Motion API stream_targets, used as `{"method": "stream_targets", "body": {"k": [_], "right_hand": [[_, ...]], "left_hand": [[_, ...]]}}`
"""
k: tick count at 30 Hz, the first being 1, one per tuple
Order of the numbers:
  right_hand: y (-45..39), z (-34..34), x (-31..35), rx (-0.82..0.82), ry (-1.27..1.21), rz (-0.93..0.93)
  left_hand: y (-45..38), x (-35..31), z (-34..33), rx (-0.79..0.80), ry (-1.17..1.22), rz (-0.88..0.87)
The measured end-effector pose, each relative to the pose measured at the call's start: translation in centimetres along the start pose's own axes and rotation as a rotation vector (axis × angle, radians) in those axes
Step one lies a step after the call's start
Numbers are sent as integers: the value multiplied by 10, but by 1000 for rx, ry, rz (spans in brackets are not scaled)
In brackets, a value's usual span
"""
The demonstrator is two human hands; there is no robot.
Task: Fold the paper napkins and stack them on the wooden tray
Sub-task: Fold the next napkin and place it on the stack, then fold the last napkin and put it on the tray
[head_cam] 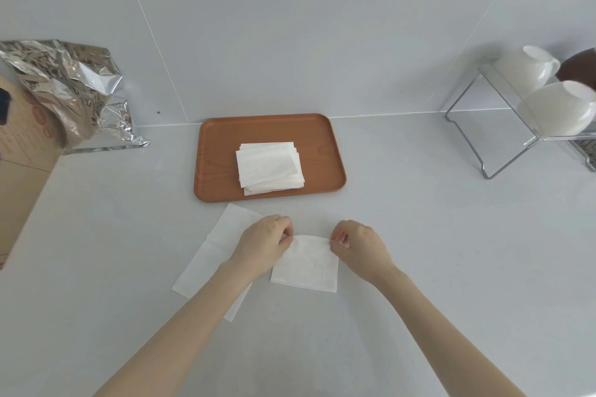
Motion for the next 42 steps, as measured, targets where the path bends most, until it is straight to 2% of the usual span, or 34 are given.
{"method": "stream_targets", "body": {"k": [4,7,11,16,19,23,29,35,39,42], "right_hand": [[-3,10,5,50,-317,-30],[-11,16,14,104,-332,7],[-28,33,31,98,-346,78],[-66,62,60,100,-550,115],[-97,72,75,106,-602,121],[-140,71,82,38,-590,64],[-175,40,78,-58,-470,-10],[-167,33,74,-141,-312,36],[-146,49,80,-192,-306,91],[-119,51,86,-171,-321,115]], "left_hand": [[6,5,17,-18,229,98],[7,10,32,-19,357,161],[1,9,66,-63,456,154],[-23,11,110,-131,715,127],[-48,19,130,-206,705,116],[-78,41,139,-289,689,151],[-99,69,122,-323,455,233],[-92,73,117,-316,287,175],[-75,62,131,-364,225,82],[-52,53,132,-349,247,54]]}}
Point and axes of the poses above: each hand's wrist, its own y-axis away from the middle knuckle, its own z-axis out of the back of the hand, x = y × z, the point moved 5 cm from there along -y, towards the middle knuckle, and after that the axes turned 9 degrees about y, right-handed, at the moved point
